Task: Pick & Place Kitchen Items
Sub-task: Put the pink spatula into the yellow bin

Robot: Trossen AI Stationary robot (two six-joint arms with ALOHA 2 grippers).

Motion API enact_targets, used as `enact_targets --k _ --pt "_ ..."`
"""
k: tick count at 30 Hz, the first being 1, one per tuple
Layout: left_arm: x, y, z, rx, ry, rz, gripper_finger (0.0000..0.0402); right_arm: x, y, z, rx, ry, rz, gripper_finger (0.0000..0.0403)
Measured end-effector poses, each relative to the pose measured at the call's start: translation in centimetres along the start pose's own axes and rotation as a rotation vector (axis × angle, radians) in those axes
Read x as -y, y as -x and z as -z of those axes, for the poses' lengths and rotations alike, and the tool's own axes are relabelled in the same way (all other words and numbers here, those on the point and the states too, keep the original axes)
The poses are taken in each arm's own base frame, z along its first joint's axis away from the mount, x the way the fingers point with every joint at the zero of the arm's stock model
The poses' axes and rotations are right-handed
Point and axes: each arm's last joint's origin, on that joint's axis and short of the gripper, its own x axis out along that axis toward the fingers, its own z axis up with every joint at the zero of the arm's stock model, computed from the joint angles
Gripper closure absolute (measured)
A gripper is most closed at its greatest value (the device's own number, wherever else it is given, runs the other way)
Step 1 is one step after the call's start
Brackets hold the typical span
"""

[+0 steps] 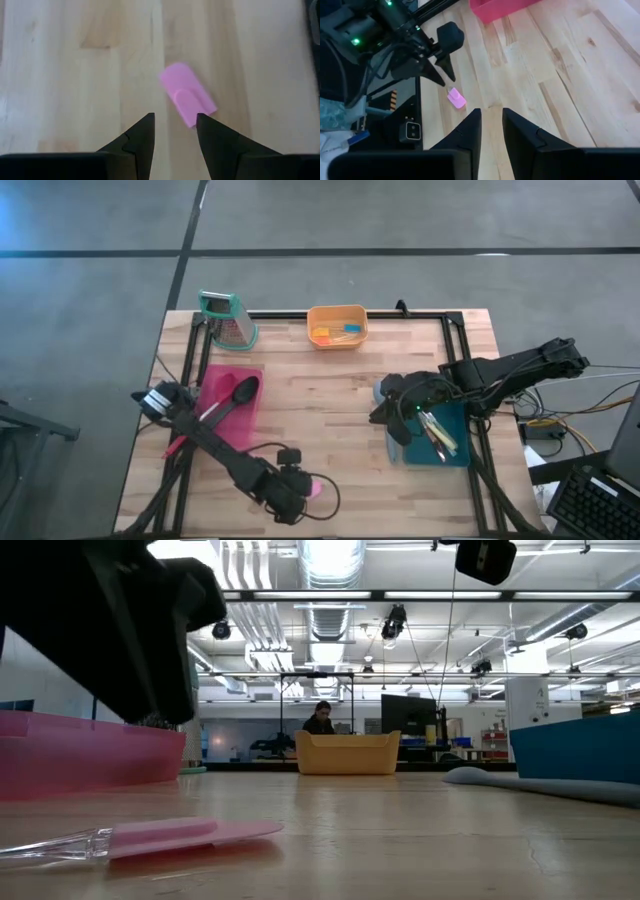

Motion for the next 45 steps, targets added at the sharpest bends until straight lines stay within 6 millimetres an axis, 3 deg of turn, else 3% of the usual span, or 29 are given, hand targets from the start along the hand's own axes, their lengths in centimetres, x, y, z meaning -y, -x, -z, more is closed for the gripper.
enact_targets --k 8,17,30,40,45 --pt "-1.0 -0.5 -0.2 -0.05 0.03 0.044 0.0252 0.0 0.0 0.0 0.0 0.0 0.0 0.0306" --pt "-0.6 -1.9 -0.4 -0.061 0.035 0.146 0.0251 0.0 0.0 0.0 0.0 -0.003 -0.001 0.0288" --pt "-0.8 -4.7 -0.4 -0.083 0.023 0.17 0.0173 0.0 0.0 0.0 -0.001 -0.001 0.0 0.028" --pt "-0.6 -6.5 0.6 -0.12 -0.026 0.119 0.0178 0.0 0.0 0.0 -0.002 0.0 0.001 0.032" --pt "-0.7 -7.7 1.5 -0.18 -0.047 0.082 0.0226 0.0 0.0 0.0 -0.002 0.0 0.001 0.0342"
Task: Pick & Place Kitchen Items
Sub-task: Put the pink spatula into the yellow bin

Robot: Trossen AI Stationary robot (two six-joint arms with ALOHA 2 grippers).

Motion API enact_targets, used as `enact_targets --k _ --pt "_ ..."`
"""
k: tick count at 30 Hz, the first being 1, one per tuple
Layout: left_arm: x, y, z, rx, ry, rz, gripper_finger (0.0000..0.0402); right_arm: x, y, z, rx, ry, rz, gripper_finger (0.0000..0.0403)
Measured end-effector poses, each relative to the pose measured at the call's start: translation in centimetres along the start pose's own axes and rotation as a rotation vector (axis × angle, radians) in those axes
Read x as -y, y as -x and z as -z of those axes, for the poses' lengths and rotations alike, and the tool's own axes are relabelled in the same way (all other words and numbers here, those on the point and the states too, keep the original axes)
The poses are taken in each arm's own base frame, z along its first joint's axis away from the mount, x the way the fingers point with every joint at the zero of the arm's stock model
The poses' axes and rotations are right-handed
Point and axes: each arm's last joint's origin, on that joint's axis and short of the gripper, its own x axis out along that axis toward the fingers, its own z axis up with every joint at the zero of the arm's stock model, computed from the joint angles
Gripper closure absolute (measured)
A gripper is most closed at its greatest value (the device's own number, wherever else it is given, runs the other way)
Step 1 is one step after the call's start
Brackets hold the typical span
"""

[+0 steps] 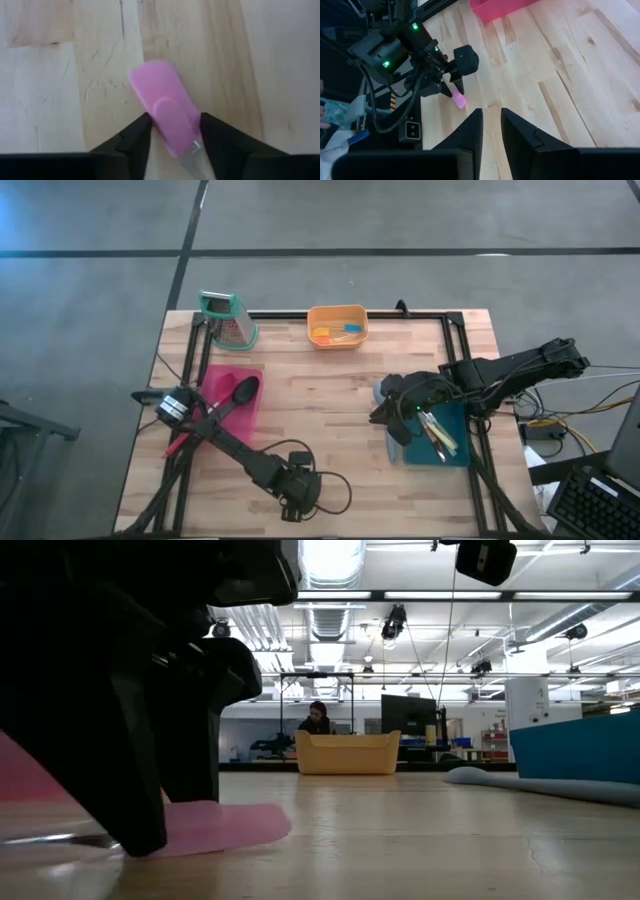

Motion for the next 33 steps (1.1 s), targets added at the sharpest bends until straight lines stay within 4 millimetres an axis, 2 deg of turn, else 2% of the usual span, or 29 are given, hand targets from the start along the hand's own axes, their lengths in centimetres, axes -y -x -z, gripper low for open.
enact_targets --k 4,7,8,14,17,26,31,33 --pt "0.0 -0.1 0.1 -0.013 0.0 -0.001 0.0303 0.0 0.0 0.0 0.0 0.0 0.0 0.0356" --pt "0.1 0.7 -0.3 -0.01 -0.002 0.047 0.0368 0.0 0.0 0.0 0.0 0.0 0.0 0.0364" --pt "0.1 1.3 -0.5 -0.003 -0.008 0.057 0.0373 0.0 0.0 0.0 0.0 0.0 0.0 0.0366" --pt "-0.2 4.6 -0.7 0.027 -0.054 0.063 0.0373 0.0 0.0 0.0 0.0 0.026 0.0 0.0374" --pt "-0.6 7.4 -0.9 0.083 -0.074 0.026 0.0373 0.0 0.0 0.0 0.0 0.041 0.0 0.0375" --pt "-2.3 14.8 -1.5 0.362 -0.145 -0.262 0.0373 0.1 0.0 0.1 -0.013 0.09 0.008 0.0359" --pt "-3.1 17.4 -1.8 0.509 -0.175 -0.443 0.0373 0.2 -0.5 1.2 -0.03 0.182 0.04 0.0352" --pt "-3.2 18.1 -1.9 0.581 -0.198 -0.462 0.0373 0.4 -1.1 2.0 -0.017 0.221 0.094 0.0351"
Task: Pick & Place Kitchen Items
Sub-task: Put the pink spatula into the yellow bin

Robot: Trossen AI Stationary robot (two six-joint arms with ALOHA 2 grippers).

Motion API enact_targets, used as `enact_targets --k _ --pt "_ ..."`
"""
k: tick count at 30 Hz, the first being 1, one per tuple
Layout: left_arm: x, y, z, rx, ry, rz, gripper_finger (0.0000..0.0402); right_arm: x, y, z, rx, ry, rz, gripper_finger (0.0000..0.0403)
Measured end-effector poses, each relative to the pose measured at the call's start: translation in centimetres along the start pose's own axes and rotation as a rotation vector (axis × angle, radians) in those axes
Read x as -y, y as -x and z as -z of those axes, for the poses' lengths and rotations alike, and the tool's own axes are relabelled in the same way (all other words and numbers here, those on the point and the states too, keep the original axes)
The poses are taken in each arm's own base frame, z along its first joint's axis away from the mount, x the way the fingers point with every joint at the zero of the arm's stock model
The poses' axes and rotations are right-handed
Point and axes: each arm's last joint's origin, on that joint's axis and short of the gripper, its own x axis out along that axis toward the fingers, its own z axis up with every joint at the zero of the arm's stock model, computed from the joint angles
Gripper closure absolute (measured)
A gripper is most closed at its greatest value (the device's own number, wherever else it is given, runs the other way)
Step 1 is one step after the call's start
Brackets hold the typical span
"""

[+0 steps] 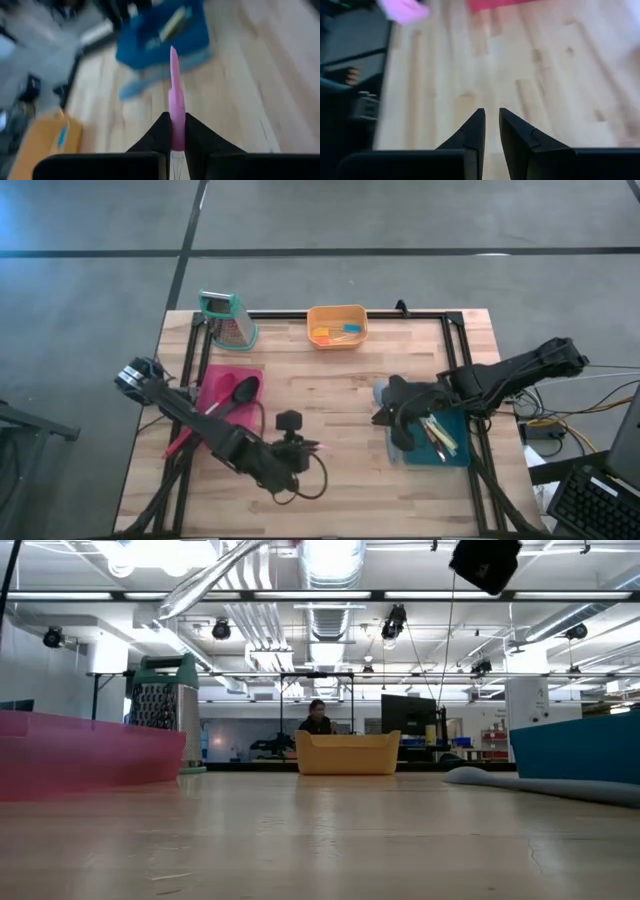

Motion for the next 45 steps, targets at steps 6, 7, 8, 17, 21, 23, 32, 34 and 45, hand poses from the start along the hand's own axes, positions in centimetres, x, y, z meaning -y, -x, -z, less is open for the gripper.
enact_targets --k 6,7,8,17,21,23,32,34,45 --pt "-1.7 0.3 0.5 0.174 -0.016 -0.021 0.0373 0.3 -2.3 2.5 0.097 0.108 0.105 0.0365" --pt "-2.2 0.3 0.7 0.2 -0.006 -0.034 0.0373 0.3 -2.8 2.9 0.134 0.127 0.103 0.0368" --pt "-2.7 0.3 0.9 0.227 0.008 -0.048 0.0373 0.3 -3.2 3.3 0.171 0.147 0.098 0.0372" --pt "-8.2 -1.3 5.2 0.547 0.175 0.011 0.0373 2.0 -5.5 6.1 0.476 0.318 0.038 0.0392" --pt "-10.4 -2.6 7.4 0.706 0.206 0.034 0.0373 2.7 -5.5 6.4 0.578 0.342 0.043 0.0394" --pt "-11.4 -3.0 8.4 0.765 0.221 0.039 0.0373 3.0 -5.5 6.2 0.602 0.331 0.05 0.0394" --pt "-14.3 -3.6 10.1 0.85 0.265 0.069 0.0373 5.0 -5.2 4.0 0.657 0.274 0.14 0.0364" --pt "-14.7 -3.6 10.0 0.857 0.249 0.046 0.0373 5.5 -5.0 3.4 0.672 0.254 0.16 0.0347" --pt "-16.7 -2.8 8.4 0.966 0.178 -0.059 0.0373 6.4 -4.0 -0.1 0.76 0.238 0.197 0.0256"
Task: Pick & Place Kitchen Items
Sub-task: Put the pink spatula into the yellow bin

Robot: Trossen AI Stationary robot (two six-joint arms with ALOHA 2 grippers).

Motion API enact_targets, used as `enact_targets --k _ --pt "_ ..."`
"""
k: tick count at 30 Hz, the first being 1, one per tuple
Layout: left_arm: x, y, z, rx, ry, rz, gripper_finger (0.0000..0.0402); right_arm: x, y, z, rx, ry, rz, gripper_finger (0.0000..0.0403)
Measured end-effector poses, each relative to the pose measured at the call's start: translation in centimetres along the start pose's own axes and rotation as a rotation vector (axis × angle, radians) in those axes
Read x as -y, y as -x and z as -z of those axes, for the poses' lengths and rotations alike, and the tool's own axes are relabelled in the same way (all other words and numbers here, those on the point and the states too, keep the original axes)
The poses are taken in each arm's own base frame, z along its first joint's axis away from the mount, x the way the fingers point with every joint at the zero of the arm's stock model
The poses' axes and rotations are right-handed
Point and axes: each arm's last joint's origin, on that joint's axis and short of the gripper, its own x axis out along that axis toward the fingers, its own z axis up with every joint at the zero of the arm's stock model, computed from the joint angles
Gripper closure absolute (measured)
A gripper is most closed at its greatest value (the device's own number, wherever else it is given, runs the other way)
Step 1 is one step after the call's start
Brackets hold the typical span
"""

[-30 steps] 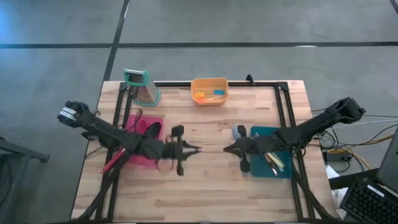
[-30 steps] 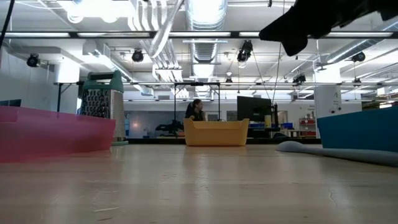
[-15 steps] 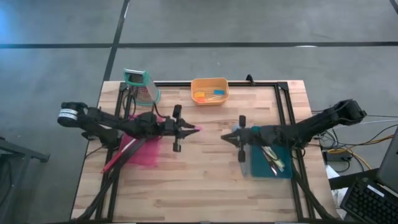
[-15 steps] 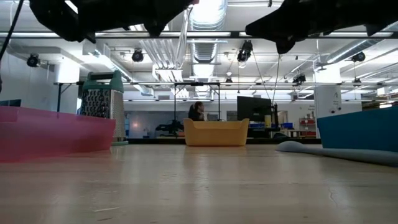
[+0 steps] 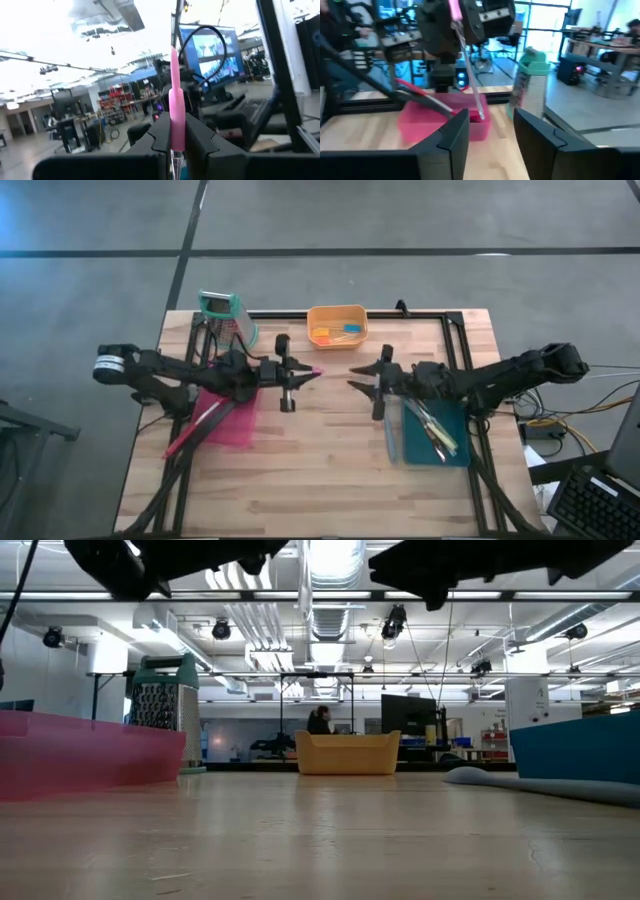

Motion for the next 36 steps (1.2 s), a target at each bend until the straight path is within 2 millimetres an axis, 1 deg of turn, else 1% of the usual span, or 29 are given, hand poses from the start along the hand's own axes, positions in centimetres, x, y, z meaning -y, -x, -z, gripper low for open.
enact_targets --k 4,7,9,13,16,17,19,21,23,24,27,28,30,32,36 --pt "-1.0 -0.5 -0.6 0.028 -0.022 -0.01 0.0373 0.6 -2.1 -1.2 0.007 0.043 0.01 0.0237" --pt "-1.7 -0.5 -0.5 0.027 -0.046 -0.02 0.0373 1.0 -4.2 -1.4 -0.031 0.106 0.014 0.0226" --pt "-2.1 -0.5 -0.4 0.032 -0.055 0.004 0.0373 1.5 -5.4 -0.8 -0.089 0.151 0.032 0.0219" --pt "-2.8 -0.3 -0.2 0.021 -0.066 0.002 0.0373 2.9 -7.7 -0.4 -0.128 0.134 0.048 0.0208" --pt "-3.1 -0.3 0.0 0.013 -0.068 -0.009 0.0373 3.4 -8.8 -0.3 -0.135 0.102 0.012 0.0203" --pt "-3.2 -0.2 0.0 0.012 -0.069 -0.011 0.0373 3.4 -9.2 -0.5 -0.122 0.095 0.001 0.0202" --pt "-3.3 -0.2 0.1 0.005 -0.07 -0.014 0.0373 3.5 -9.6 -0.5 -0.13 0.095 -0.006 0.0205" --pt "-3.4 -0.2 0.2 -0.006 -0.069 -0.013 0.0373 3.5 -10.0 -1.0 -0.11 0.102 -0.004 0.0219" --pt "-3.4 -0.2 0.4 -0.025 -0.069 -0.012 0.0373 3.5 -10.2 -1.2 -0.119 0.116 -0.005 0.0249" --pt "-3.5 -0.2 0.5 -0.033 -0.071 -0.011 0.0373 3.5 -10.3 -1.4 -0.115 0.121 -0.005 0.0273" --pt "-3.6 -0.1 0.7 -0.052 -0.07 -0.012 0.0373 3.4 -10.3 -1.4 -0.151 0.149 -0.009 0.0367" --pt "-3.6 -0.1 0.7 -0.054 -0.067 -0.015 0.0373 3.4 -10.3 -1.4 -0.153 0.158 -0.01 0.0378" --pt "-3.6 -0.1 0.8 -0.062 -0.055 -0.016 0.0359 3.5 -10.2 -1.4 -0.169 0.163 -0.01 0.0388" --pt "-3.7 -0.1 0.9 -0.083 -0.063 -0.043 0.0331 3.7 -9.9 -1.4 -0.201 0.167 0.004 0.0391" --pt "-4.1 0.2 0.8 -0.164 -0.142 -0.183 0.0275 4.4 -8.7 -2.2 -0.259 0.198 0.087 0.0392"
